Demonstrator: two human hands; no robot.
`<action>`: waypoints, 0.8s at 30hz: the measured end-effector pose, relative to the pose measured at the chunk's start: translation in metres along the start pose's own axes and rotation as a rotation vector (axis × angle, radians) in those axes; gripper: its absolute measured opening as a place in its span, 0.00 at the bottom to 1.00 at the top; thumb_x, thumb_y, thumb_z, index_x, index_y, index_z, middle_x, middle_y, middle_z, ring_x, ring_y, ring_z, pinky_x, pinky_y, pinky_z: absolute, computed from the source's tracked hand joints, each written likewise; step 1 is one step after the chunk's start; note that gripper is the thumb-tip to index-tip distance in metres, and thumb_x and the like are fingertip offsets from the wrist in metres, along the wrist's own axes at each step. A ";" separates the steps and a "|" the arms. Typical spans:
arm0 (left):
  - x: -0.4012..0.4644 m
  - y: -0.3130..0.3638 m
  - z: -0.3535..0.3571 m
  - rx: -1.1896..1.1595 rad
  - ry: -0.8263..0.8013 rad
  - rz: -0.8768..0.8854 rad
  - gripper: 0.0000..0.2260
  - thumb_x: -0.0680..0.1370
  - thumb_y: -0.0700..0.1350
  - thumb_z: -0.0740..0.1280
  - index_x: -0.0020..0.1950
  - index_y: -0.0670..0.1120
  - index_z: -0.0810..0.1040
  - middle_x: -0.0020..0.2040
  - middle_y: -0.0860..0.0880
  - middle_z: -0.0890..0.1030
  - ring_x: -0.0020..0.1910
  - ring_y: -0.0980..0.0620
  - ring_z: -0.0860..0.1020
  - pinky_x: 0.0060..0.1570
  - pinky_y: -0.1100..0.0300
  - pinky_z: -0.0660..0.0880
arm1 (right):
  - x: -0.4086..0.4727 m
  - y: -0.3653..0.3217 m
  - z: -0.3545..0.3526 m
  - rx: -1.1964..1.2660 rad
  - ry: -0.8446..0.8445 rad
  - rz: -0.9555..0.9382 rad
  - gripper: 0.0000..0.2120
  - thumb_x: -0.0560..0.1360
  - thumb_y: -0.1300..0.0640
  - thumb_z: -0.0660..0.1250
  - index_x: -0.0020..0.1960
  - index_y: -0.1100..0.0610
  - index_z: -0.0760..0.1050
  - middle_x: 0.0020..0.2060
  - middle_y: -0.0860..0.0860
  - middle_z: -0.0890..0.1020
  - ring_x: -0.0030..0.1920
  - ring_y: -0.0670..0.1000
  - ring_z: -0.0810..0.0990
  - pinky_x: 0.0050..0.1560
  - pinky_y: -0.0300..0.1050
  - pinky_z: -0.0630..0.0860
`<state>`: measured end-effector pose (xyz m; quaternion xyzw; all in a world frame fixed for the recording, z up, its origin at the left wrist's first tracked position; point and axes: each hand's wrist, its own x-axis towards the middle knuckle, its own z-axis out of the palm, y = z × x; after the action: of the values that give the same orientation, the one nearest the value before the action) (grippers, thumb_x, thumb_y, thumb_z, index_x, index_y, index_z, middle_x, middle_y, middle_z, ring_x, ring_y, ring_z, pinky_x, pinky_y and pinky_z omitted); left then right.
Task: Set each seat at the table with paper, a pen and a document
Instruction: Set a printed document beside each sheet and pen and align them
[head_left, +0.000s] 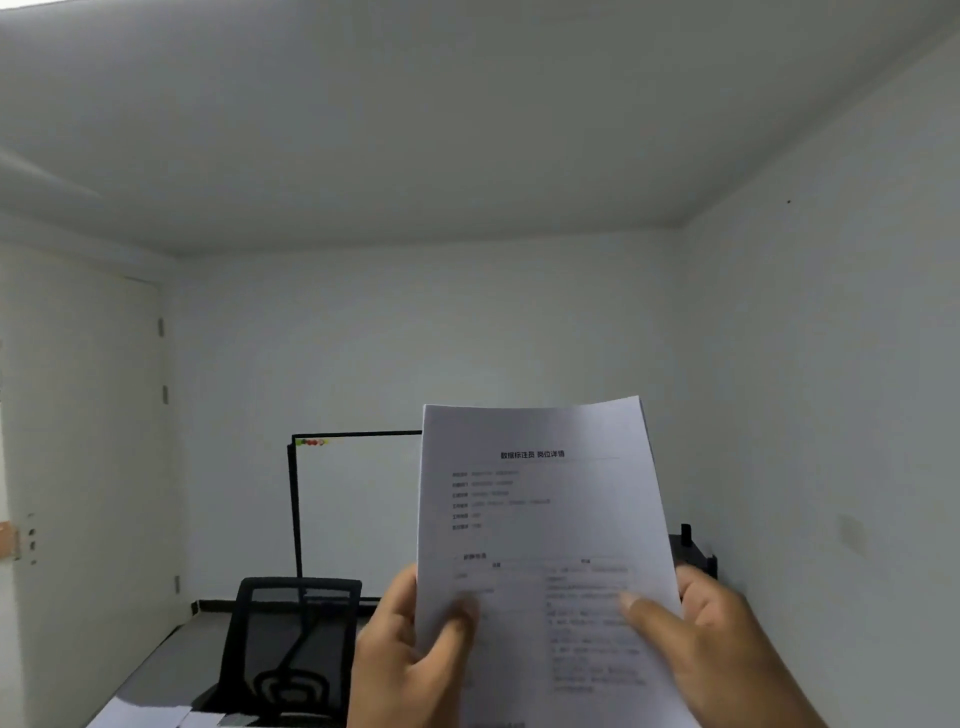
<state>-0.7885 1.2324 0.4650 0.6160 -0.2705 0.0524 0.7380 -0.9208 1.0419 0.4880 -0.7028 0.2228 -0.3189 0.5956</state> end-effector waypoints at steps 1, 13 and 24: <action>0.016 -0.005 0.007 -0.010 -0.017 0.004 0.16 0.78 0.33 0.76 0.53 0.55 0.89 0.44 0.50 0.91 0.42 0.51 0.89 0.42 0.62 0.84 | 0.017 -0.002 -0.001 0.015 0.000 -0.013 0.06 0.82 0.65 0.70 0.55 0.57 0.84 0.44 0.52 0.91 0.45 0.55 0.91 0.53 0.56 0.84; 0.175 -0.097 0.105 -0.018 -0.034 0.006 0.12 0.81 0.32 0.72 0.58 0.48 0.86 0.49 0.50 0.91 0.45 0.51 0.89 0.41 0.63 0.84 | 0.227 0.049 0.006 0.219 -0.071 -0.068 0.09 0.84 0.64 0.65 0.61 0.58 0.83 0.53 0.54 0.90 0.53 0.57 0.90 0.58 0.60 0.83; 0.340 -0.191 0.209 0.052 0.086 -0.020 0.11 0.84 0.38 0.71 0.59 0.55 0.85 0.51 0.53 0.91 0.49 0.51 0.89 0.44 0.57 0.84 | 0.462 0.080 0.005 0.265 -0.201 -0.067 0.10 0.85 0.63 0.65 0.61 0.56 0.83 0.53 0.51 0.90 0.53 0.55 0.90 0.58 0.60 0.84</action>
<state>-0.4917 0.9040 0.4741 0.6346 -0.2309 0.0787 0.7333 -0.5897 0.7103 0.4933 -0.6536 0.0944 -0.2934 0.6912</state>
